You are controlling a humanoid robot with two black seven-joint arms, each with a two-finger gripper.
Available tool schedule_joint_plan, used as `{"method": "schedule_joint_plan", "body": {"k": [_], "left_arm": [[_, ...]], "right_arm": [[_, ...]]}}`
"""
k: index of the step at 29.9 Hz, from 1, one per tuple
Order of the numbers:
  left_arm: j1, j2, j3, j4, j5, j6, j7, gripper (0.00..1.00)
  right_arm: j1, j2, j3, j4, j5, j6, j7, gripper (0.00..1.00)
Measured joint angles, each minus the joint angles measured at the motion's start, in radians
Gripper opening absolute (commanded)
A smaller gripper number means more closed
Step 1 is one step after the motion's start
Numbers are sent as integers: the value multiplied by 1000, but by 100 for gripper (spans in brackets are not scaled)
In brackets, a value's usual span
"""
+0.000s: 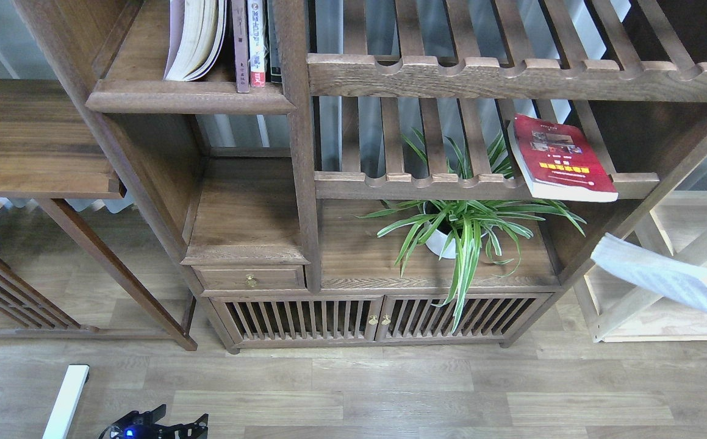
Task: Organize books on shelf
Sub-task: 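Lower the held book down toward the floor in front of the shelf, then bring the left gripper to the book and grasp its edge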
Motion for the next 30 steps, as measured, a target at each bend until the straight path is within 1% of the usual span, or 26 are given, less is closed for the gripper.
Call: {"method": "schedule_joint_plan", "body": {"k": [8,12,18,25,30], "left_arm": [[-8,-29,6,-1,67,-9,-1,92],[-25,-46,6,0,128,-36,-7,97],[-75,-70,6,-1,227,-98,-16,98],[-175,-81,7,-10,340,-200,-18,98],[-251,-96,8,-12,422,-296,0,98]], "right_arm": [[-80,141,3,-69,-74,-28,0,5],[-116,222,3,-100,-149,-34,0,5],[-141,340,-7,-111,-271,-69,0,5],[-133,469,-18,-111,-380,-102,0,5],[-117,538,-40,-112,-420,-103,0,5]]}}
